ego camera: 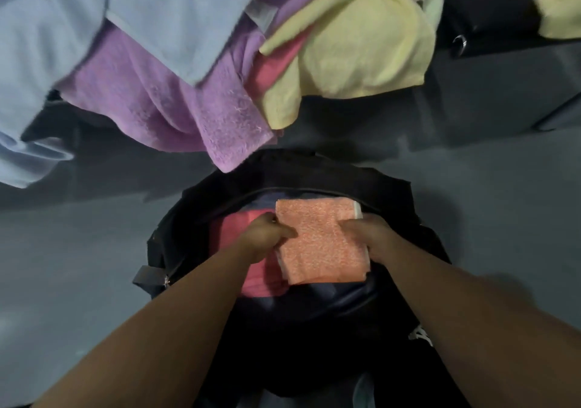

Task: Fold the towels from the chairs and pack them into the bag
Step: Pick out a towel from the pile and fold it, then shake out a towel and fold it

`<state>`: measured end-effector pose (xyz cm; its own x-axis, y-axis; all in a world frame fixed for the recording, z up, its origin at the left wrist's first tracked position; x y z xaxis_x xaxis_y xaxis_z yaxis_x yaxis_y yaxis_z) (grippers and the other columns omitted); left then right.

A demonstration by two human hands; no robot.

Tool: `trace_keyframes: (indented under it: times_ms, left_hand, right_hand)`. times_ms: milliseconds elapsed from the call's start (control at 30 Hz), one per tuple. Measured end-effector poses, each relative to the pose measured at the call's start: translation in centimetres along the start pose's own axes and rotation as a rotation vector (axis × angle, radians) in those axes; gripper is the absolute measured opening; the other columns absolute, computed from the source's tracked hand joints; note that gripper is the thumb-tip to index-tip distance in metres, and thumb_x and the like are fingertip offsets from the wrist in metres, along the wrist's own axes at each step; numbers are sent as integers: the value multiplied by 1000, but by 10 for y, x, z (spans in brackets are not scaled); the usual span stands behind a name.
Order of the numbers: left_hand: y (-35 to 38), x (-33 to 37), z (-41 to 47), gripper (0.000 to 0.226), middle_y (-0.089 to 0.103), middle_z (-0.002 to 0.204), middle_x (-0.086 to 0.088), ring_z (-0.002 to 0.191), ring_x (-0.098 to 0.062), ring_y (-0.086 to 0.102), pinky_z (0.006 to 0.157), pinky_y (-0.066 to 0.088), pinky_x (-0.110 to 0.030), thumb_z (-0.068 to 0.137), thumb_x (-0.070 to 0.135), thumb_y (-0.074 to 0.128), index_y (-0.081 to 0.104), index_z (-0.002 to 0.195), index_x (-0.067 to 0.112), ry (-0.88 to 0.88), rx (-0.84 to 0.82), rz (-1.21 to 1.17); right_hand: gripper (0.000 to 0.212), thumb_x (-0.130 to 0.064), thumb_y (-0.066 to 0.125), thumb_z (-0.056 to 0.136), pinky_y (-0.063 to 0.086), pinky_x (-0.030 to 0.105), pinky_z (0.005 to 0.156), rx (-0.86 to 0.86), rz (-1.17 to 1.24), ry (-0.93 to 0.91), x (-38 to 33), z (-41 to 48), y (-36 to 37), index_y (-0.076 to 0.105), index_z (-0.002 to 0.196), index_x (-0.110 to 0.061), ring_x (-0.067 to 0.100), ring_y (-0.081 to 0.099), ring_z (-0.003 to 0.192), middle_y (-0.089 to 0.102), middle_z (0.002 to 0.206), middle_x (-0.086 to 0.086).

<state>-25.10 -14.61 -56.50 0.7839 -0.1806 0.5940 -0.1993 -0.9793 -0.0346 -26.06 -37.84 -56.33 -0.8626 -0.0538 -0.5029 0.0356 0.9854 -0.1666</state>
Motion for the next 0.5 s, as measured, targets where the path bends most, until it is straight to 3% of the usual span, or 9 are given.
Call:
trace_keyframes:
  times_ms: [67, 133, 200, 300, 367, 433, 500]
  left_hand:
    - [9, -9, 8, 37, 62, 79, -2, 72, -15, 58, 59, 47, -22, 82, -20, 63, 60, 102, 11, 20, -13, -4]
    - [19, -17, 14, 60, 64, 98, -4, 89, -19, 61, 73, 53, -29, 79, -16, 63, 53, 130, 13, 63, -68, 93]
    - [24, -22, 16, 74, 65, 117, -7, 106, -24, 63, 89, 57, -39, 78, -6, 66, 43, 145, 14, 76, -74, 224]
    - [19, -23, 12, 56, 63, 123, -12, 113, -29, 62, 87, 50, -33, 89, 2, 65, 43, 139, 1, 60, 35, 403]
    - [16, -16, 3, 48, 62, 124, -14, 118, -32, 61, 83, 43, -26, 91, 15, 65, 44, 132, -2, 77, 69, 507]
    - [9, -3, -5, 42, 65, 115, -18, 113, -36, 64, 79, 44, -30, 90, 26, 63, 45, 118, 2, 103, 110, 530]
    - [-3, 23, -24, 36, 68, 111, -20, 108, -37, 67, 76, 46, -32, 97, 26, 59, 49, 119, 1, 125, 166, 624]
  right_hand:
    - [38, -6, 75, 89, 55, 57, 97, 65, -35, -55, 2, 13, -7, 65, 125, 2, 42, 68, 108, 69, 119, 25]
    - [42, -5, 71, 90, 55, 51, 98, 131, -135, -84, 4, 20, -12, 62, 130, -1, 38, 67, 110, 67, 122, 21]
    - [41, 0, 64, 92, 55, 46, 96, 156, -245, -77, 10, 24, -11, 59, 133, 0, 39, 65, 112, 65, 124, 22]
    - [35, -1, 60, 92, 55, 36, 86, 180, -428, -75, 17, 21, -7, 60, 127, 3, 38, 65, 111, 65, 124, 22]
    - [33, -5, 58, 94, 47, 28, 78, 185, -523, -88, 11, 9, -5, 60, 125, 4, 38, 64, 112, 64, 124, 22]
    - [28, -10, 58, 96, 44, 27, 75, 158, -563, -107, -2, -2, -2, 62, 121, 4, 35, 65, 108, 66, 119, 20]
    - [20, -10, 58, 96, 43, 26, 71, 134, -611, -141, -26, -19, 1, 65, 111, 1, 28, 64, 94, 66, 107, 16]
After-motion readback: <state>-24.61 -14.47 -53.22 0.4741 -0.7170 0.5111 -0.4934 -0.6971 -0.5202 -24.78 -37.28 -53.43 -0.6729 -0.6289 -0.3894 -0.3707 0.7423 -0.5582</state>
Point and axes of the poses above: each hand's wrist, its own z-axis towards the middle knuckle, its own y-axis out of the palm, x = y × z, the point moved 9 cm from there along z, towards the middle knuckle
